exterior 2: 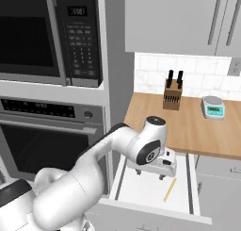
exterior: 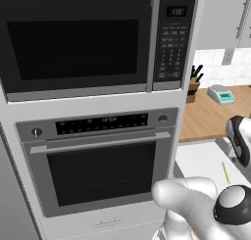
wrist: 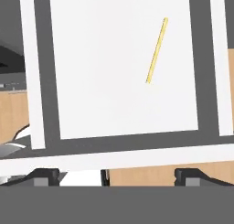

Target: Take a straw from the drawer in front and place it inside the glass cup on the dining counter.

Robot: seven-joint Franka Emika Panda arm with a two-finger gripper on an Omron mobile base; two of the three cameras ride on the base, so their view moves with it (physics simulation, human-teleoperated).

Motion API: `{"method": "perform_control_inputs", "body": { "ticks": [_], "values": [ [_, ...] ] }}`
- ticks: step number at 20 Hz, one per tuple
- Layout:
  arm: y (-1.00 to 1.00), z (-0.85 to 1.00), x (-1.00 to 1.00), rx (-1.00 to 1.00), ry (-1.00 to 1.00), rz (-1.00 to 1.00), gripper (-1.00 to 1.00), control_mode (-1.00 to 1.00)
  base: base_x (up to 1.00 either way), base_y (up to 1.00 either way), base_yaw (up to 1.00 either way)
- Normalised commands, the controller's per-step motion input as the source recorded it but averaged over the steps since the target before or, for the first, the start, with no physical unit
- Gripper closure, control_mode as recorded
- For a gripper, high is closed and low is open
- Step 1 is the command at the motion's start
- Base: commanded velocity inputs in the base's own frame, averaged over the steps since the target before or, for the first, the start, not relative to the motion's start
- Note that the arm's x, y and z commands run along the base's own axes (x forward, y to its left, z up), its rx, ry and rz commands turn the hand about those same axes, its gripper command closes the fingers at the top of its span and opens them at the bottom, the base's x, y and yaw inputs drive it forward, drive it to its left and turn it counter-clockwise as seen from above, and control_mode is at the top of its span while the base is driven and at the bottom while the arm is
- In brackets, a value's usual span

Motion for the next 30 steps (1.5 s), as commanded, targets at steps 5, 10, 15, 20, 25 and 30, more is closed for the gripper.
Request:
{"method": "perform_control_inputs", "body": {
  "ticks": [5, 10, 15, 20, 25, 30],
  "values": [
    [-0.38, -0.55, 0.37, 0.00, 0.00, 0.00, -1.00, -1.00, 0.00, 0.00, 0.00],
    [-0.22, -0.60, 0.53, 0.00, 0.00, 0.00, -1.00, -1.00, 0.00, 0.00, 0.00],
    [-0.22, -0.56, 0.49, 0.00, 0.00, 0.00, -1.00, -1.00, 0.00, 0.00, 0.00],
    [-0.28, -0.33, 0.39, 0.01, 0.00, 0.00, -1.00, -1.00, 0.00, 0.00, 0.00],
    [-0.29, -0.26, 0.38, 0.02, 0.00, 0.00, -1.00, -1.00, 0.00, 0.00, 0.00],
    [-0.31, -0.35, 0.31, 0.05, 0.02, 0.00, -1.00, -1.00, 0.00, 0.00, 0.00]
  ]
}}
